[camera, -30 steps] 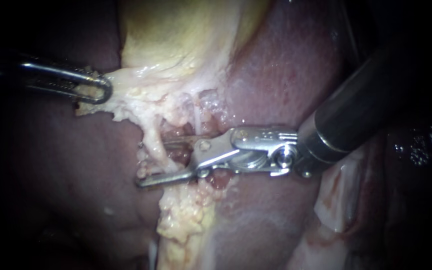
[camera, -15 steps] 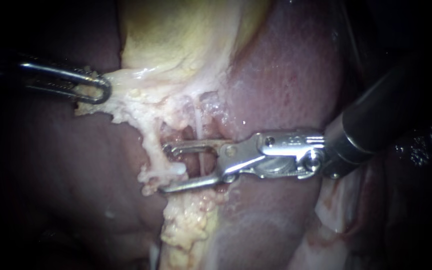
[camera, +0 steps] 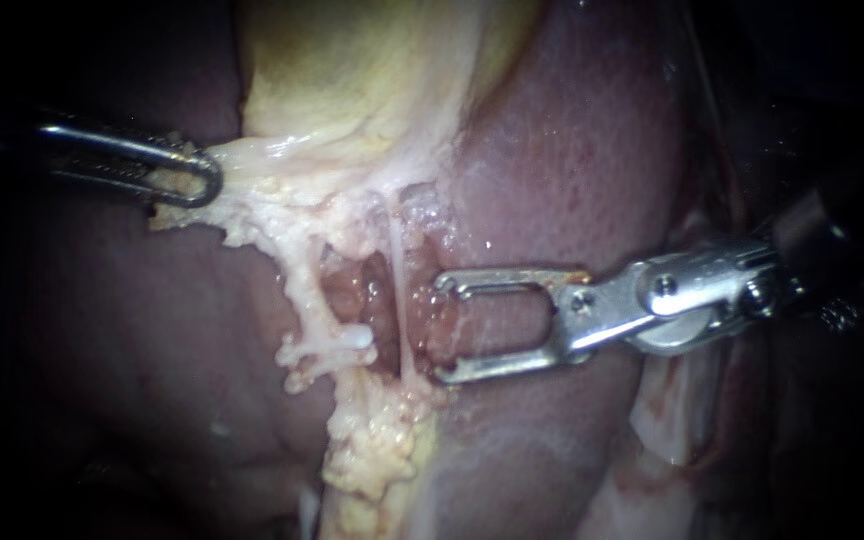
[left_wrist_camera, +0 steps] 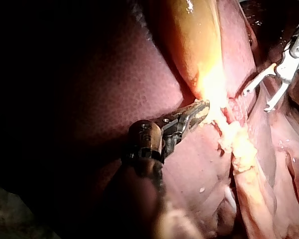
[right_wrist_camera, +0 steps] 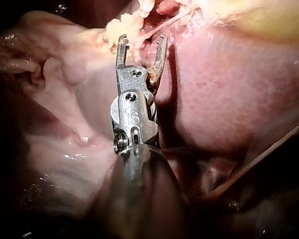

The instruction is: Going back second clip left tube

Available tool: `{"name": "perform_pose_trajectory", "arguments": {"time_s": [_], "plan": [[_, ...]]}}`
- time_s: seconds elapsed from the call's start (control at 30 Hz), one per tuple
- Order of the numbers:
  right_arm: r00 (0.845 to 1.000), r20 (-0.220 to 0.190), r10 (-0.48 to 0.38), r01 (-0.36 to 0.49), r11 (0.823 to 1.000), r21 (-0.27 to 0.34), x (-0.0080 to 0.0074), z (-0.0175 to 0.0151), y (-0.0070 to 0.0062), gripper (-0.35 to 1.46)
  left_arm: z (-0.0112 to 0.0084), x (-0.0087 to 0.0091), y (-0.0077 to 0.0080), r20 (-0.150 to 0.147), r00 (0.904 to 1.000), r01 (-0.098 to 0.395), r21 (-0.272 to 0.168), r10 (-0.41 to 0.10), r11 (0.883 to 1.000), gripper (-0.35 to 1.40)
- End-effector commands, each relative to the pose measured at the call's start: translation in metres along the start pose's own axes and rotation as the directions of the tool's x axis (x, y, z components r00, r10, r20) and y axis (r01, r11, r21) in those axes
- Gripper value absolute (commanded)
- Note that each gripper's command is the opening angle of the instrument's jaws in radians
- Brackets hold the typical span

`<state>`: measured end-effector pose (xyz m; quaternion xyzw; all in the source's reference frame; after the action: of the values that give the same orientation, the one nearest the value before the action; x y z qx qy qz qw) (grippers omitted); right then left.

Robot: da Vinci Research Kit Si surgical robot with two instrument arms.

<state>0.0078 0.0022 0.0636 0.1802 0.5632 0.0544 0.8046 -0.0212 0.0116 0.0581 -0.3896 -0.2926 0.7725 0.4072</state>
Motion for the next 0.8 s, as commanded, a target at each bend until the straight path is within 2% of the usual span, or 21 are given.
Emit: {"name": "perform_pose_trajectory", "arguments": {"time_s": [0.03,0.17,0.3,0.43,0.63,0.8], "plan": [[1.0,0.001,-0.005,0.005,1.0,-0.001,0.0002,-0.0005,0.0,0.5,0.0,0.0,0.0,0.0,1.0,0.0,0.0,0.0,1.0,-0.35],[1.0,0.001,-0.012,0.012,1.0,0.001,0.0004,-0.0023,-0.0001,0.49,0.0,0.0,0.0,0.0,1.0,0.0,0.0,0.0,1.0,-0.35],[1.0,0.002,-0.016,0.016,1.0,-0.001,0.0004,-0.0028,0.0,0.49,0.0003,-0.0001,0.0001,-0.001,1.0,0.0,0.002,0.0,1.0,-0.35],[1.0,0.003,-0.016,0.016,1.0,-0.001,0.0004,-0.0028,0.0,0.49,0.0016,-0.0006,0.0001,-0.007,1.0,-0.002,0.014,0.002,1.0,-0.35],[1.0,0.003,-0.016,0.016,1.0,-0.002,0.0004,-0.0028,-0.0001,0.49,0.0037,-0.0009,-0.0005,-0.007,1.0,-0.005,0.008,0.005,1.0,-0.35],[1.0,0.003,-0.016,0.016,1.0,-0.002,0.0003,-0.0028,0.0,0.5,0.0057,-0.0013,-0.0012,0.002,0.9999,-0.015,0.004,0.015,1.0,-0.35]]}}
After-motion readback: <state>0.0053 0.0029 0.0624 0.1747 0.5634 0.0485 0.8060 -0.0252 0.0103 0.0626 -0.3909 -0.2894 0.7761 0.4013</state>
